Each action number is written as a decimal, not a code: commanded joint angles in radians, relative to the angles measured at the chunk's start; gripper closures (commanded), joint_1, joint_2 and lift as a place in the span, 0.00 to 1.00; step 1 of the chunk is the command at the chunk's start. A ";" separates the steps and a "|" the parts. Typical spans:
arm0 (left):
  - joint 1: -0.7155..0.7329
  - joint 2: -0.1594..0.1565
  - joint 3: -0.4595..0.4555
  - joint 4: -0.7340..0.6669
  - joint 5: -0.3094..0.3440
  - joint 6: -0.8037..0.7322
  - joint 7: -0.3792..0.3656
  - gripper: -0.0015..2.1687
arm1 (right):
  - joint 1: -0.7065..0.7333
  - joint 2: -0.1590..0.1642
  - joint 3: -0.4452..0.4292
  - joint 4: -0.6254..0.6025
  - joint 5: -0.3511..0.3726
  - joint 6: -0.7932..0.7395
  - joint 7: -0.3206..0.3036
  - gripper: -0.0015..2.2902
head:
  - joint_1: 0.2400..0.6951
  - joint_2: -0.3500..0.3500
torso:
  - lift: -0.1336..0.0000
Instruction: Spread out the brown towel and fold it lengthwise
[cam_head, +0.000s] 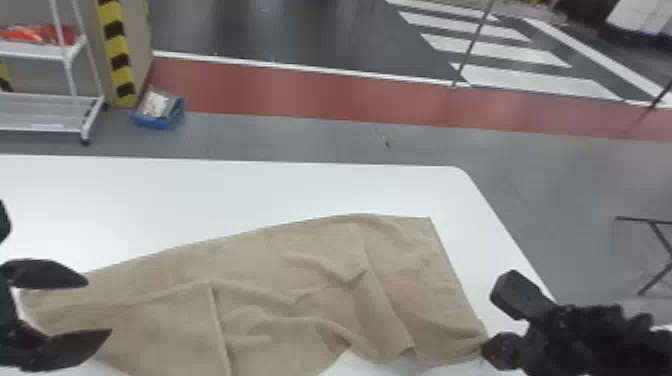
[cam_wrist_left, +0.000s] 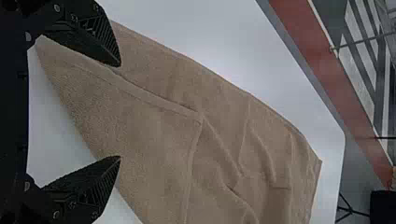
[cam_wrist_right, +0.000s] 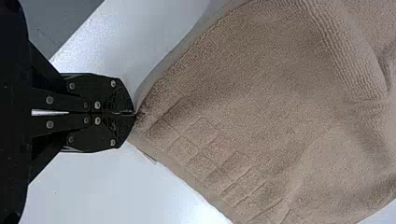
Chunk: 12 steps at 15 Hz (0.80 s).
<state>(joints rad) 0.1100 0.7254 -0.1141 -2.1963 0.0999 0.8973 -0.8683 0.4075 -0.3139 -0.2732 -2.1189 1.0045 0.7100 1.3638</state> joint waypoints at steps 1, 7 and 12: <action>-0.098 -0.139 -0.024 0.106 -0.077 0.001 -0.080 0.09 | 0.008 0.012 -0.011 -0.006 0.006 0.010 0.003 0.59 | 1.00 0.04 | 0.07; -0.240 -0.190 -0.125 0.325 -0.083 -0.027 -0.123 0.09 | 0.034 0.032 -0.035 -0.032 0.013 0.016 0.003 0.59 | 1.00 0.00 | 0.07; -0.312 -0.224 -0.176 0.428 -0.103 -0.002 -0.147 0.11 | 0.030 0.032 -0.038 -0.032 0.009 0.016 0.003 0.59 | 1.00 0.00 | 0.07</action>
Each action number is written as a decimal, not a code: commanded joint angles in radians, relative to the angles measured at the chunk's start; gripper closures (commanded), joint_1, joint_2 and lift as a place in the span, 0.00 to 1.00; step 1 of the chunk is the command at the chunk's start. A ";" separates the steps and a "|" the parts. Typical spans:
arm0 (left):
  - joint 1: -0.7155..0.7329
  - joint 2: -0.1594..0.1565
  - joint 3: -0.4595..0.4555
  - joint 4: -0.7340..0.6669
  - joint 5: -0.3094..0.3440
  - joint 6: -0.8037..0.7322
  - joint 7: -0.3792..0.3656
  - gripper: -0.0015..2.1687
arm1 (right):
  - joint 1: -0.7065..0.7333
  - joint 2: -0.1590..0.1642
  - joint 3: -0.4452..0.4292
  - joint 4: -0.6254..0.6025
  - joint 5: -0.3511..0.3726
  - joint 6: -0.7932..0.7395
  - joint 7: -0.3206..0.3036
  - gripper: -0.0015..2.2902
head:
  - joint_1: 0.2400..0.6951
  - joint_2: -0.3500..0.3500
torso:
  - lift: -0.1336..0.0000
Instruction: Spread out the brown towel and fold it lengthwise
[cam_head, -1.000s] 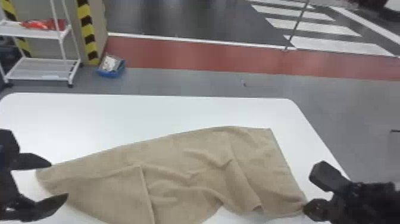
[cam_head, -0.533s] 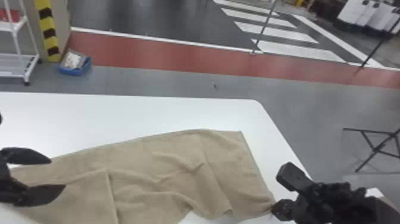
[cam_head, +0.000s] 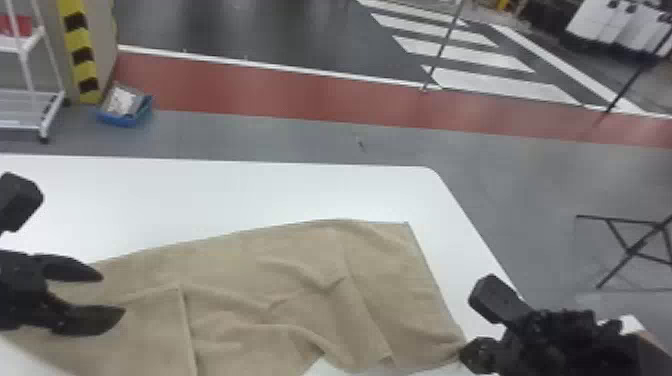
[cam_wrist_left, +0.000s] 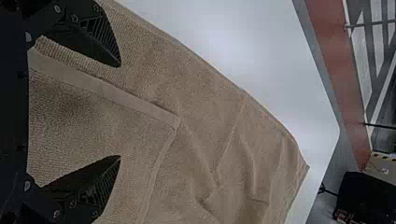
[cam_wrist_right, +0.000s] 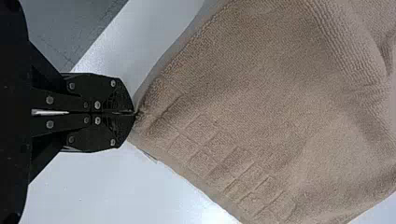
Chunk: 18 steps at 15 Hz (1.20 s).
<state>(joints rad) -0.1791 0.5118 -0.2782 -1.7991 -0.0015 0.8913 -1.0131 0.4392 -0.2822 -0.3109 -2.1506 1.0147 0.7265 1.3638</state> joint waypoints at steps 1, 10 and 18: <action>-0.036 -0.016 -0.027 0.044 -0.017 0.010 -0.004 0.12 | -0.002 0.000 -0.002 0.003 -0.002 0.000 0.003 0.59 | 1.00 0.00 | 0.07; -0.065 -0.029 -0.064 0.087 -0.074 0.096 -0.076 0.45 | -0.011 0.000 0.001 0.005 -0.004 -0.003 0.003 0.59 | 1.00 0.00 | 0.07; -0.025 -0.002 0.197 -0.013 0.083 0.062 -0.128 0.68 | -0.033 0.011 -0.016 -0.003 -0.015 0.046 -0.057 0.59 | 1.00 0.00 | 0.07</action>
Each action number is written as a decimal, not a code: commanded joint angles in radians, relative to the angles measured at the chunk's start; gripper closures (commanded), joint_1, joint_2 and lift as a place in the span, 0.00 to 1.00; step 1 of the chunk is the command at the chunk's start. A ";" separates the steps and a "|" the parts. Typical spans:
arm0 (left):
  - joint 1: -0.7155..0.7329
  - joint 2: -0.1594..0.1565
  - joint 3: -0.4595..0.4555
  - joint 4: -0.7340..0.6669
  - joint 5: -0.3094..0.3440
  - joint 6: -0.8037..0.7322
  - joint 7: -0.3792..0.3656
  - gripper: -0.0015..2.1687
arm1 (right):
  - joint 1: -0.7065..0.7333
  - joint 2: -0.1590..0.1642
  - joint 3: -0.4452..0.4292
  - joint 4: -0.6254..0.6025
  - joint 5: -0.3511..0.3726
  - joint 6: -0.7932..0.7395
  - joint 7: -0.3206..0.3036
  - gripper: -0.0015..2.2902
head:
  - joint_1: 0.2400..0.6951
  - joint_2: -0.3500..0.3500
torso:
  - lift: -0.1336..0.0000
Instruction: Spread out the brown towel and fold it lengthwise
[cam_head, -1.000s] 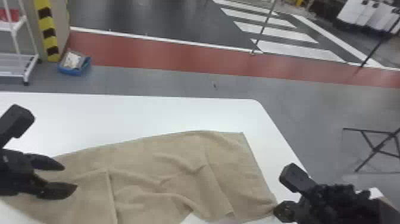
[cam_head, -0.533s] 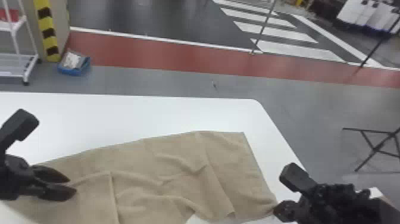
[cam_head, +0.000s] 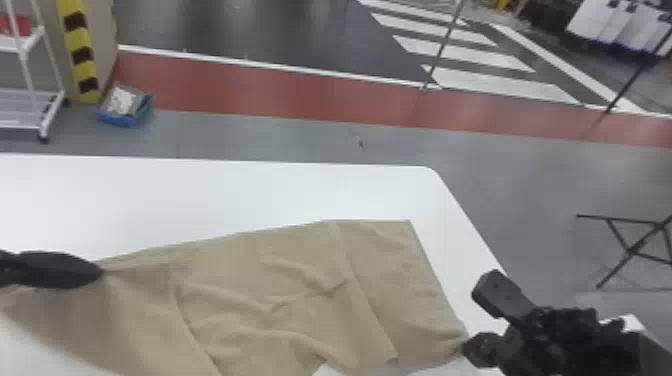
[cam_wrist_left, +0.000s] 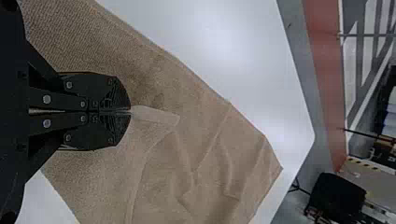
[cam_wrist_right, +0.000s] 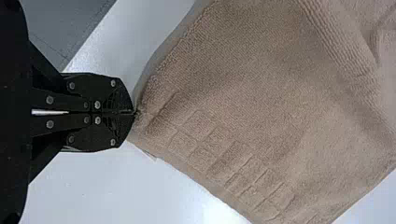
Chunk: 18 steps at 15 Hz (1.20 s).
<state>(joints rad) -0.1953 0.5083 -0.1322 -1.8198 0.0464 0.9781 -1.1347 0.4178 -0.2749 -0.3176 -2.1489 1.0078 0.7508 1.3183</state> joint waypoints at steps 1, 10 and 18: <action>-0.032 -0.001 0.069 0.030 0.052 -0.049 -0.008 0.68 | -0.030 0.003 -0.020 -0.013 -0.017 0.031 -0.021 0.59 | 1.00 0.01 | 0.07; -0.498 -0.209 -0.037 0.603 -0.007 -0.430 0.069 0.68 | -0.321 -0.043 0.061 0.069 -0.054 0.325 -0.292 0.59 | 1.00 0.03 | 0.07; -0.564 -0.197 0.114 0.754 0.109 -0.687 0.115 0.68 | -0.473 -0.050 0.124 0.073 -0.153 0.457 -0.599 0.59 | 0.67 0.03 | 0.07</action>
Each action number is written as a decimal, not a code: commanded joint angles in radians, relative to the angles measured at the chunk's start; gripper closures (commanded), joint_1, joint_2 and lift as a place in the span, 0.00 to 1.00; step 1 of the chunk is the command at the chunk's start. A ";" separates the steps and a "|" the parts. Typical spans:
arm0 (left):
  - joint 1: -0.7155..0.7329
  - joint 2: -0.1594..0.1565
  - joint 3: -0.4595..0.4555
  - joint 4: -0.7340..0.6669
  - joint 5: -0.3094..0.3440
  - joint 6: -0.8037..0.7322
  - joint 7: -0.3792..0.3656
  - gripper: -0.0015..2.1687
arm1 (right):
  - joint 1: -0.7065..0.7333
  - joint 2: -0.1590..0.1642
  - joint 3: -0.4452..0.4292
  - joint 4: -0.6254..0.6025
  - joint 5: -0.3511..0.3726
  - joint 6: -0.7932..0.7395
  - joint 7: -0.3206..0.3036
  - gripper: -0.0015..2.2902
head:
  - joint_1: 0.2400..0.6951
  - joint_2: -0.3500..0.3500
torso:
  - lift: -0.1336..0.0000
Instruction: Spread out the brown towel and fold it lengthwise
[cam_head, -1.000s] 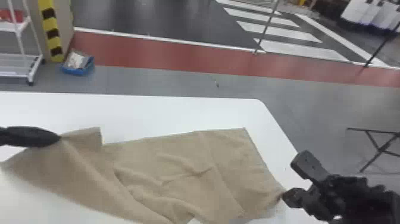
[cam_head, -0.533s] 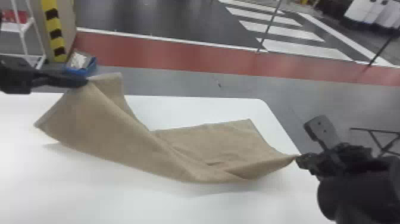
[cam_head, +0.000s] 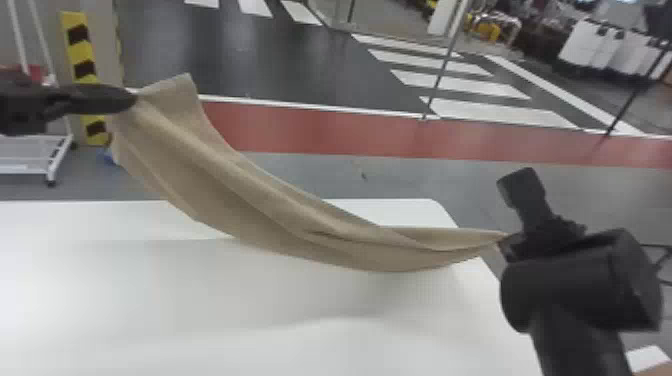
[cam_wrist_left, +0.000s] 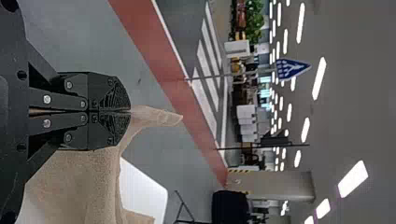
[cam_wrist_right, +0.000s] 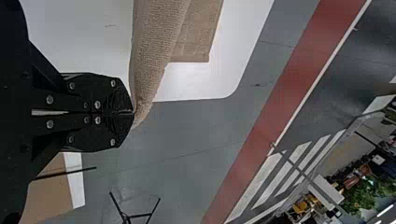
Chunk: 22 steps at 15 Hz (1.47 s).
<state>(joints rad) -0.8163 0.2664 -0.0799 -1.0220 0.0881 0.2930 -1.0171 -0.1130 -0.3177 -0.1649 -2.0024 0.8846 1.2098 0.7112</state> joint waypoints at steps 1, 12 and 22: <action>0.143 0.093 0.086 -0.118 0.122 -0.002 0.002 0.68 | 0.159 -0.006 -0.065 -0.144 -0.041 -0.026 0.016 0.59 | 0.64 0.06 | 0.07; 0.689 0.249 0.252 -0.256 0.239 -0.423 -0.026 0.02 | 0.424 0.106 -0.004 -0.131 0.016 -0.229 0.013 0.59 | 1.00 0.27 | 0.07; 0.683 0.198 0.065 -0.650 -0.015 0.096 0.084 0.11 | 0.432 0.138 0.031 -0.130 0.083 -0.226 0.025 0.59 | 1.00 0.22 | 0.07</action>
<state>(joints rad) -0.1076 0.4793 0.0450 -1.6223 0.1244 0.2816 -0.9298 0.3165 -0.1860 -0.1418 -2.1322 0.9573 0.9838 0.7364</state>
